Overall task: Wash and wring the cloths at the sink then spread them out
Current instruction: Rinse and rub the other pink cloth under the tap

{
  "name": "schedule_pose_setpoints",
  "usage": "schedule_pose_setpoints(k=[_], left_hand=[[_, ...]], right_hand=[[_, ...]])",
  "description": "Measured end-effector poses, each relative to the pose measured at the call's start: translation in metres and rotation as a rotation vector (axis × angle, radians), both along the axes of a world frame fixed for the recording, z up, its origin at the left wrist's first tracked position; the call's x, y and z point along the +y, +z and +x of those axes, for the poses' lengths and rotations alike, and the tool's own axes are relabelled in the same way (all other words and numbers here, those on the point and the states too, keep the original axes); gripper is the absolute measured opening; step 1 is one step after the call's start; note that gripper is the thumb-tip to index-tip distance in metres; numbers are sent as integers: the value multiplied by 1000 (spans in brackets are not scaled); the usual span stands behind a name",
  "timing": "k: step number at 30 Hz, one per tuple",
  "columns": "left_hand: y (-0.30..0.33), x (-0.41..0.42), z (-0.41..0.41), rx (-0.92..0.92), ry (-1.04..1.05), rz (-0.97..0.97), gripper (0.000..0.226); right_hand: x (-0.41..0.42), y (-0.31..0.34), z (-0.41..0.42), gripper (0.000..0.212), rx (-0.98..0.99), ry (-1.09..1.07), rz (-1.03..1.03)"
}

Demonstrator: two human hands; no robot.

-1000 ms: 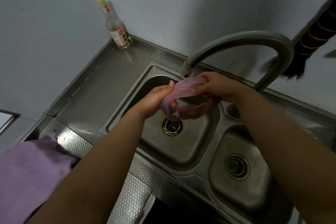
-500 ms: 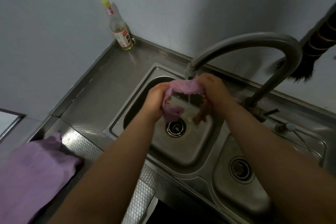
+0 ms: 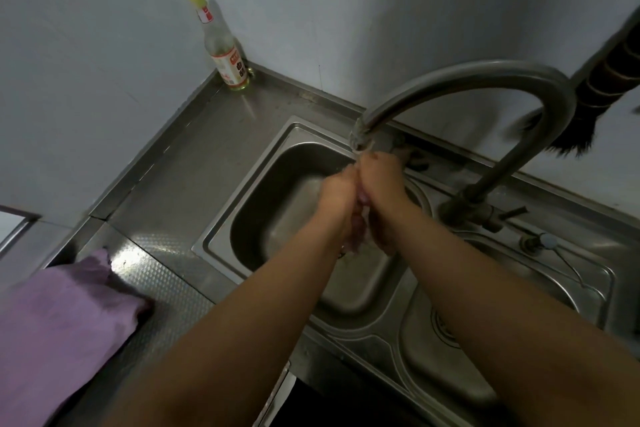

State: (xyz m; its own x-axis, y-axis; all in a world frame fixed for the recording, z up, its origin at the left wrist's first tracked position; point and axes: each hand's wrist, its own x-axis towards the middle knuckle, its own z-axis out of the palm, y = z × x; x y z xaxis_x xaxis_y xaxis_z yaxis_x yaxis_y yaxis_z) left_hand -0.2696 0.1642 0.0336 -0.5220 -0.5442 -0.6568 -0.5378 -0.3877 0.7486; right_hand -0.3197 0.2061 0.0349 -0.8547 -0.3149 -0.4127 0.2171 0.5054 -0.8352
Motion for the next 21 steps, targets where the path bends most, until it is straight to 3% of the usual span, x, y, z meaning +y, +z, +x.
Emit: schedule_pose_setpoints(k=[5,7,11,16,19,21], left_hand=[[9,-12,-2,91,173,165,36],[13,-11,6,116,95,300,38],[12,-27,19,215,-26,364,51],[18,-69,33,226,-159,259,40],[15,-80,36,217,-409,75,32],[17,-84,39,181,-544,10,28]], right_hand=[[-3,4,17,35,83,60,-28],[-1,3,8,34,108,108,28],[11,8,-20,33,-11,186,23],[24,8,-14,25,-431,308,-286],[30,7,-21,41,-346,515,-155],[31,7,-25,27,-249,452,-117]])
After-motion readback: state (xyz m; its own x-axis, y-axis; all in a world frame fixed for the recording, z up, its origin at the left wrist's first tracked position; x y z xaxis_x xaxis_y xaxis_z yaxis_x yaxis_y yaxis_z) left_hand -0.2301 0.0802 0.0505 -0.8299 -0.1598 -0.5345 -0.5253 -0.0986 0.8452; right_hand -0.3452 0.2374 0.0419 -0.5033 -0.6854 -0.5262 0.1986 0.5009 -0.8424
